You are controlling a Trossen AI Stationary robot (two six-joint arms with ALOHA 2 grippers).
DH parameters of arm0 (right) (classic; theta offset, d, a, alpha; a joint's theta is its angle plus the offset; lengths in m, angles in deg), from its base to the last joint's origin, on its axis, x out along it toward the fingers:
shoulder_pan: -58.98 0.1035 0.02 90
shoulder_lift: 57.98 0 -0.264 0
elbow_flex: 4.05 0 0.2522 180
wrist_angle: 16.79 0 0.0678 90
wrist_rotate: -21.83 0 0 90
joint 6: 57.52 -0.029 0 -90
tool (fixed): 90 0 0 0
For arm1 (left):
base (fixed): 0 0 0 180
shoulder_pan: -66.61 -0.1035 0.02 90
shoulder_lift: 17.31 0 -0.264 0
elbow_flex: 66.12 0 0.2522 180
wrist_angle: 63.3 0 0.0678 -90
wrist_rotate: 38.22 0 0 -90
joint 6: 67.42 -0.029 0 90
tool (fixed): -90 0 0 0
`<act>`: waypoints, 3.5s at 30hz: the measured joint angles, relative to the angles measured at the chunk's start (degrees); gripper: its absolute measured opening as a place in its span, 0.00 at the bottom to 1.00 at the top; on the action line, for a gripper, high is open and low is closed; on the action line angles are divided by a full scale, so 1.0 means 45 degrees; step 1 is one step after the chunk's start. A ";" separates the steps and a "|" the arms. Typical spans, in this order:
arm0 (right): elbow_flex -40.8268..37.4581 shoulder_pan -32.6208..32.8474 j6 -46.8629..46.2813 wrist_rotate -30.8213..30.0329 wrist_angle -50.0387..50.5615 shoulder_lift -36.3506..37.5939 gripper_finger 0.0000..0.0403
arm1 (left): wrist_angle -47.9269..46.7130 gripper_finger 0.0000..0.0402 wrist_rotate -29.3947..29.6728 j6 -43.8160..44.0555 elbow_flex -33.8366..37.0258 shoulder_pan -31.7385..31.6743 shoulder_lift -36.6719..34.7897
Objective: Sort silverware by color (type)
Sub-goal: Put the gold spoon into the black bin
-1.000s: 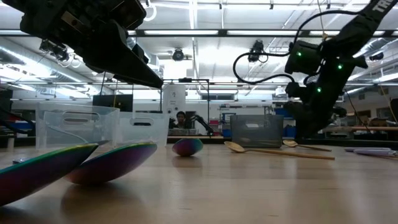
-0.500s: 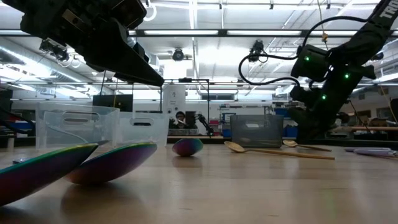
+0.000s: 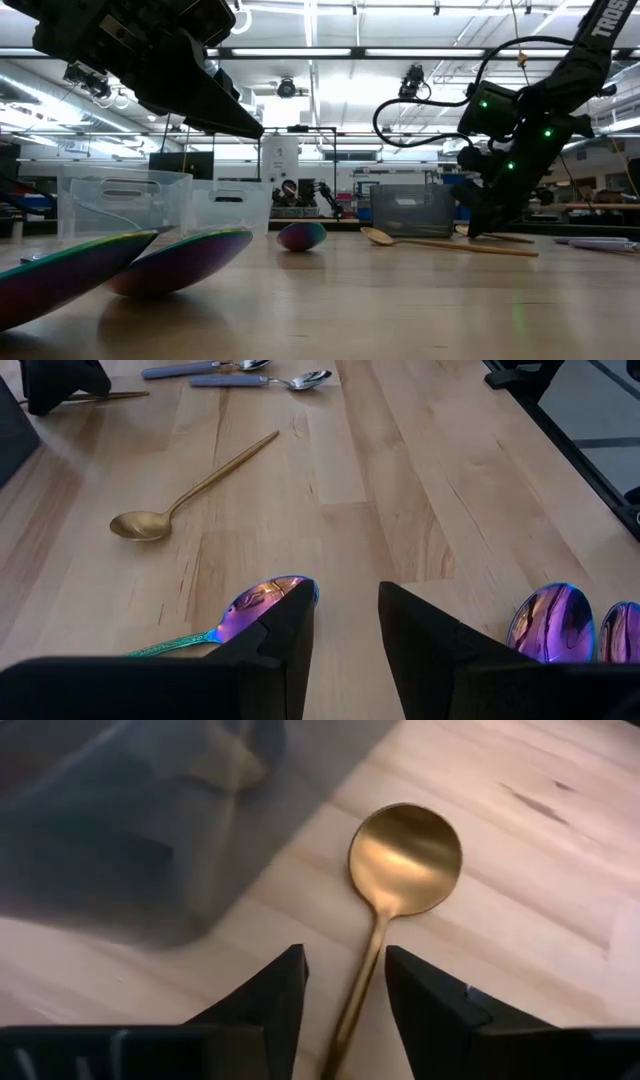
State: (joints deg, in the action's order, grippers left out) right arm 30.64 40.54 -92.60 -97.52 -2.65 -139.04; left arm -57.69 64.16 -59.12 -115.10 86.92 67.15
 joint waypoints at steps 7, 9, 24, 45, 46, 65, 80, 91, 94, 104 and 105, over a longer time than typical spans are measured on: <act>0.0007 -0.0008 -0.0172 0.0581 0.0029 -0.0015 0.15 | -0.0142 0.31 0.0000 0.0010 0.0000 0.0002 0.0000; 0.0010 -0.0006 -0.0170 0.0634 0.0033 -0.0015 0.08 | -0.0173 0.31 0.0000 0.0010 0.0000 0.0000 0.0000; -0.0049 -0.0008 -0.0202 0.1422 0.0661 0.0924 0.03 | -0.0165 0.31 0.0000 0.0015 0.0000 0.0019 0.0000; 0.1382 0.0026 0.0408 0.1120 0.3359 0.3011 0.03 | 0.0073 0.31 -0.0004 0.0005 0.0000 0.0005 0.0000; 0.1563 0.0026 0.0475 0.1068 0.3539 0.3011 0.03 | 0.0068 0.31 0.0000 0.0010 0.0000 0.0005 0.0000; 0.3963 0.0026 0.1284 0.0666 0.5063 0.3016 0.03 | 0.0024 0.31 0.0000 0.0073 0.0000 0.0039 0.0000; 0.4085 -0.0552 0.2123 0.1511 0.0164 0.2257 0.03 | 0.0084 0.31 0.0000 0.0110 0.0000 0.0039 0.0000; 0.4085 -0.0778 0.1959 0.1551 -0.3328 -0.0216 0.03 | 0.0102 0.31 0.0000 0.0112 0.0000 0.0024 0.0000; 0.4085 -0.0760 0.1636 0.1555 -0.4249 -0.0630 0.03 | 0.0101 0.31 0.0000 0.0112 0.0000 0.0024 0.0000; 0.4085 -0.0960 0.0973 0.1130 -0.6019 -0.1739 0.03 | -0.0099 0.31 0.0000 0.0187 0.0000 0.0117 0.0000; 0.4085 -0.0965 0.0863 0.1113 -0.5983 -0.1822 0.03 | -0.0102 0.31 -0.0005 0.0214 0.0000 0.0118 0.0000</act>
State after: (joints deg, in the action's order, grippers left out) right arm 49.02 36.20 -88.72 -92.51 -29.57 -147.24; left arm -58.15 64.14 -58.16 -115.10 87.46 67.15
